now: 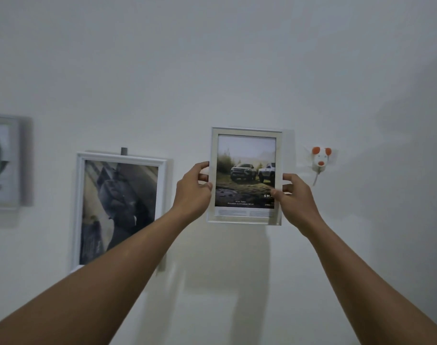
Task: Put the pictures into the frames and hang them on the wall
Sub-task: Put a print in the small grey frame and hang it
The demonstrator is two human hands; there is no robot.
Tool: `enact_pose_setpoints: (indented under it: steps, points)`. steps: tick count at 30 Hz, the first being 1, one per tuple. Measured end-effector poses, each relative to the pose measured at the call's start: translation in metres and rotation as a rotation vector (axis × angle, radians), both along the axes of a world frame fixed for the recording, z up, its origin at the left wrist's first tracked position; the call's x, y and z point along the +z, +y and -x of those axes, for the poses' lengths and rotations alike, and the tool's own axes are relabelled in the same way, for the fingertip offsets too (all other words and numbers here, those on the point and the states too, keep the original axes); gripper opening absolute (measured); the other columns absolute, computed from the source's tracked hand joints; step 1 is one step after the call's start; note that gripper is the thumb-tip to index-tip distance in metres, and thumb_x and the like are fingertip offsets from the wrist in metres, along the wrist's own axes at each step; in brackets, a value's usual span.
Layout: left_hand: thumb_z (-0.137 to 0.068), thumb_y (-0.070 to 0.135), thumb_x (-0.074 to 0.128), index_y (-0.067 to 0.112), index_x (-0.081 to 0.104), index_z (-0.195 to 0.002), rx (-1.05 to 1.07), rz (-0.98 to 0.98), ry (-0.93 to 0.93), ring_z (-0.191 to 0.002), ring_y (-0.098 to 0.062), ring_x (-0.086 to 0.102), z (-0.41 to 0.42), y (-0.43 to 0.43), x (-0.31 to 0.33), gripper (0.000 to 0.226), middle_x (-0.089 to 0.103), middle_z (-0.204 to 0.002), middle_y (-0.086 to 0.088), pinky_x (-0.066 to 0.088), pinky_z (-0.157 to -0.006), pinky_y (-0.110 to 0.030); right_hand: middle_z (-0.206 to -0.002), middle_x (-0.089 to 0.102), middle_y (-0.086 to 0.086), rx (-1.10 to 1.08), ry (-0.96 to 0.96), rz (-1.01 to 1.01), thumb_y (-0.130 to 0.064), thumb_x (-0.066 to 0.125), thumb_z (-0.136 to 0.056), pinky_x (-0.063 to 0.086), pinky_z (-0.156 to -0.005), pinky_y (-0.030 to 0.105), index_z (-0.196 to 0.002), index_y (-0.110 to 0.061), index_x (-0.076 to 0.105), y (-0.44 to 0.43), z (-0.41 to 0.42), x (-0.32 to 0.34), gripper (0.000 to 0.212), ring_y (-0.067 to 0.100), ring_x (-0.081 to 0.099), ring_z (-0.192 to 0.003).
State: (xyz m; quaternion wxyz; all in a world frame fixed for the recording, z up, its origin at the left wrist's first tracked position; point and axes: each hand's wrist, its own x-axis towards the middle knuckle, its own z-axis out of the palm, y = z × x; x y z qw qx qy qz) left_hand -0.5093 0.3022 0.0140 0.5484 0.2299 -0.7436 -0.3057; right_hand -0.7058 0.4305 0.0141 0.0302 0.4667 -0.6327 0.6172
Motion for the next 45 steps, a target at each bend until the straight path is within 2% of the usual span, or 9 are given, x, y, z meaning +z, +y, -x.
enact_pose_setpoints:
  steps: [10,13,16,18,24,28,31,35,45]
  points:
    - [-0.094,0.0,0.051,0.049,0.038,-0.141,-0.136,-0.077,-0.043,-0.088,-0.041,0.058,-0.145,0.008,-0.031,0.069,0.059,-0.097,-0.015,0.057,-0.076,-0.047,-0.113,0.059,0.003,0.206,-0.04,-0.029,-0.006,0.062,-0.094,0.056,-0.06,0.023,-0.14,-0.035,0.04,0.025,-0.133,-0.033,0.059,0.018,0.061,-0.1]
    - [-0.094,-0.002,0.051,0.043,0.042,-0.141,-0.163,-0.134,-0.057,-0.095,-0.035,0.059,-0.205,0.013,-0.055,0.066,0.059,-0.097,-0.018,0.056,-0.085,-0.042,-0.113,0.057,-0.002,0.216,-0.055,-0.073,-0.008,0.063,-0.094,0.055,-0.061,0.023,-0.139,-0.038,0.04,0.027,-0.19,-0.054,0.058,0.015,0.059,-0.099]
    - [-0.094,-0.003,0.051,0.037,0.047,-0.136,-0.15,-0.218,-0.035,-0.081,-0.019,0.059,-0.266,0.022,-0.084,0.058,0.06,-0.088,-0.003,0.054,-0.069,-0.029,-0.123,0.057,0.001,0.236,-0.077,-0.109,-0.01,0.064,-0.093,0.06,-0.064,0.028,-0.136,-0.041,0.041,0.026,-0.248,-0.084,0.057,0.019,0.06,-0.104]
    - [-0.094,0.0,0.053,0.036,0.05,-0.134,-0.145,-0.297,-0.033,-0.09,-0.018,0.063,-0.307,0.019,-0.107,0.054,0.065,-0.099,-0.002,0.056,-0.076,-0.036,-0.125,0.057,0.003,0.253,-0.11,-0.134,-0.01,0.065,-0.092,0.061,-0.068,0.033,-0.135,-0.042,0.042,0.024,-0.288,-0.108,0.058,0.021,0.06,-0.105]
    - [-0.092,0.0,0.053,0.037,0.053,-0.132,-0.123,-0.534,-0.102,-0.097,-0.026,0.067,-0.416,0.006,-0.196,0.054,0.069,-0.105,-0.008,0.058,-0.084,-0.045,-0.083,0.056,-0.003,0.294,-0.269,-0.21,-0.002,0.066,-0.091,0.055,-0.061,0.025,-0.137,-0.034,0.047,0.015,-0.394,-0.198,0.059,0.022,0.06,-0.086]
    - [-0.088,-0.003,0.058,0.053,0.04,-0.137,-0.252,-0.775,-0.288,-0.098,-0.024,0.069,-0.469,-0.001,-0.26,0.077,0.072,-0.106,-0.004,0.056,-0.081,-0.038,-0.083,0.052,0.004,0.292,-0.414,-0.321,-0.002,0.066,-0.09,0.057,-0.07,0.032,-0.135,-0.037,0.049,0.005,-0.443,-0.27,0.059,0.031,0.063,-0.09]
    - [-0.084,-0.009,0.058,0.063,0.032,-0.135,-0.289,-0.905,-0.426,-0.097,-0.022,0.07,-0.499,-0.005,-0.308,0.092,0.07,-0.113,-0.001,0.057,-0.073,-0.035,-0.079,0.052,0.009,0.268,-0.524,-0.405,0.0,0.067,-0.09,0.052,-0.059,0.021,-0.134,-0.035,0.051,0.002,-0.468,-0.321,0.059,0.03,0.064,-0.082]
    - [-0.08,-0.01,0.06,0.062,0.035,-0.135,-0.257,-1.005,-0.502,-0.111,-0.023,0.063,-0.523,-0.008,-0.364,0.094,0.069,-0.117,0.005,0.05,-0.098,-0.048,-0.059,0.059,-0.003,0.26,-0.655,-0.479,0.007,0.065,-0.089,0.048,-0.051,0.016,-0.13,-0.029,0.052,0.003,-0.49,-0.378,0.057,0.014,0.065,-0.067]
    - [-0.079,-0.011,0.059,0.046,0.042,-0.139,-0.149,-1.11,-0.386,-0.102,-0.033,0.067,-0.524,0.013,-0.436,0.085,0.069,-0.115,-0.009,0.055,-0.089,-0.046,-0.076,0.061,0.016,0.232,-0.876,-0.593,-0.001,0.07,-0.087,0.047,-0.069,0.035,-0.127,-0.041,0.058,0.002,-0.495,-0.486,0.058,0.028,0.064,-0.08]
